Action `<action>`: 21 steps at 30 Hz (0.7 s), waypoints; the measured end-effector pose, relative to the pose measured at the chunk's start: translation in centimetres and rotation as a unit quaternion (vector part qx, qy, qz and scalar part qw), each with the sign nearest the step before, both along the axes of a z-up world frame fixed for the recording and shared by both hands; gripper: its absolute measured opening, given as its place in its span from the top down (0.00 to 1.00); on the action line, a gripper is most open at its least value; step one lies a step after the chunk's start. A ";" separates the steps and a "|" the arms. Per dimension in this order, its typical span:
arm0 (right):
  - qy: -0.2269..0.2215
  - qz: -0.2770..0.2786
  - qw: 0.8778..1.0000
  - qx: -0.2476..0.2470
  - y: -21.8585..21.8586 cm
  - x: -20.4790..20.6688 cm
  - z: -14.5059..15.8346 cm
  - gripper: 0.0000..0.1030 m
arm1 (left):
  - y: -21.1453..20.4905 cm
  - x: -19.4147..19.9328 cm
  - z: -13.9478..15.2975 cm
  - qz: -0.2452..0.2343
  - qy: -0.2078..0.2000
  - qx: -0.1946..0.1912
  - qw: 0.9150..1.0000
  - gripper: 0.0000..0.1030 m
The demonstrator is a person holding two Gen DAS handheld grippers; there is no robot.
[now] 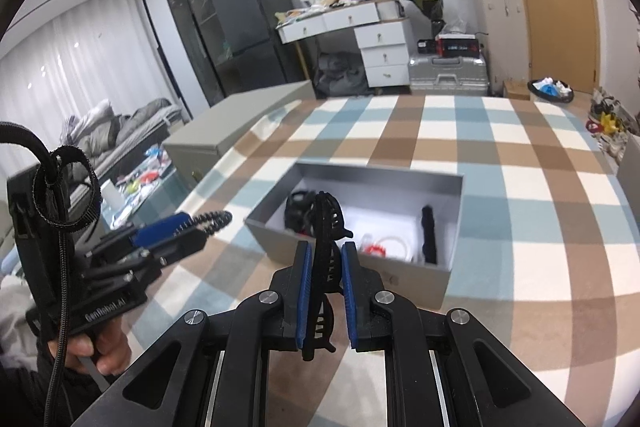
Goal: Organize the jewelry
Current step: 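Lift the headband with the right gripper while the left carries the hair tie toward the box, then lower the hair tie into the box with the left gripper while the right lowers the headband there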
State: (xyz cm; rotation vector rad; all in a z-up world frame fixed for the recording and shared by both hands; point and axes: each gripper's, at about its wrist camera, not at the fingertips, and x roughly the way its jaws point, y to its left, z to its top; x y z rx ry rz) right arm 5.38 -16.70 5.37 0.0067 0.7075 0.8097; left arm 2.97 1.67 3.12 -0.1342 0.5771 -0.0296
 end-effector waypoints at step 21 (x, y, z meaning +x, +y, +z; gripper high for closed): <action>0.003 -0.060 0.997 0.041 -1.4 4.5 0.8 0.86 | -1.4 4.3 0.9 -0.009 -0.012 0.005 1.000 0.64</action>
